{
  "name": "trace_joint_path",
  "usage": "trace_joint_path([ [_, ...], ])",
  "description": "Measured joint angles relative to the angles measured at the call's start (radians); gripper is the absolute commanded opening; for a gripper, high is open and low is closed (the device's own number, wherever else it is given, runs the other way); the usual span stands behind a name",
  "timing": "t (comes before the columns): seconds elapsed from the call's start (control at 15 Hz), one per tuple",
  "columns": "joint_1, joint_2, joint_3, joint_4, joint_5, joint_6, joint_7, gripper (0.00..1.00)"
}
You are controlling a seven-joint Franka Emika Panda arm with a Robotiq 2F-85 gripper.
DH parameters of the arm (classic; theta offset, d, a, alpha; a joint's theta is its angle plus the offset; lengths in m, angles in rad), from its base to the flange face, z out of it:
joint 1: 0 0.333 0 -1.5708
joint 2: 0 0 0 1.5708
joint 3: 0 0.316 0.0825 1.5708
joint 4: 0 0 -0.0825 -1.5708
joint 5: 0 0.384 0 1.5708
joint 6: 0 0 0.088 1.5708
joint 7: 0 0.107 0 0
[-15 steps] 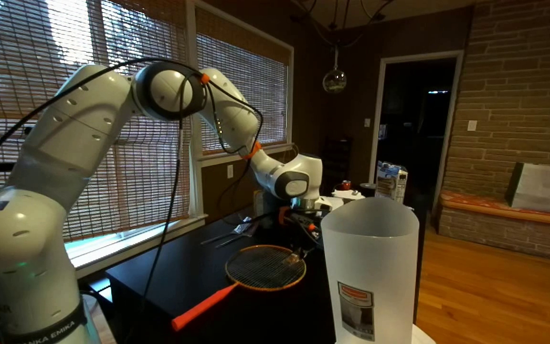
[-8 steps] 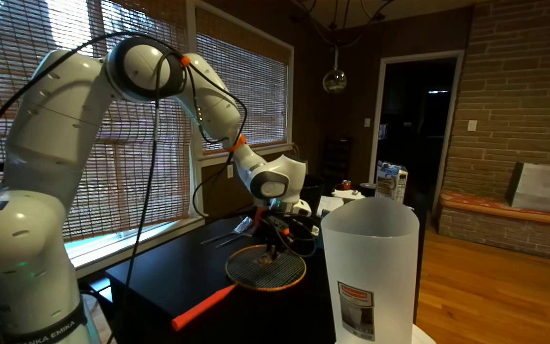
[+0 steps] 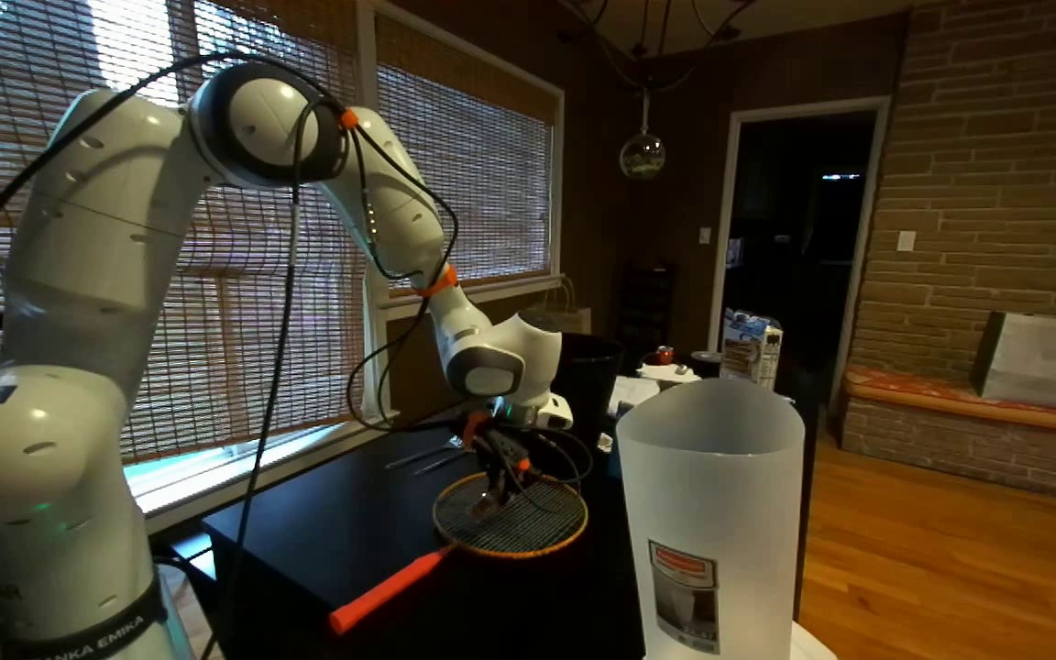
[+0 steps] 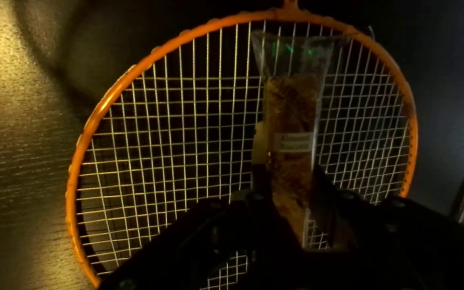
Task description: Put the packet on the tennis racket then use the racket to put the packet in the black bin.
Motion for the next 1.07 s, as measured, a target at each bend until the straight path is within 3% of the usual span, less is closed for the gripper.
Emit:
trace_joint_path([
  [0.07, 0.000, 0.002, 0.003, -0.006, 0.006, 0.010, -0.009, 0.53],
  [0.2, 0.001, 0.008, 0.010, -0.013, 0.008, 0.025, -0.017, 0.59],
  [0.6, 0.005, 0.016, 0.015, -0.024, 0.008, 0.033, -0.021, 0.99],
  [1.07, 0.008, -0.070, -0.001, -0.109, 0.001, -0.078, -0.039, 1.00],
])
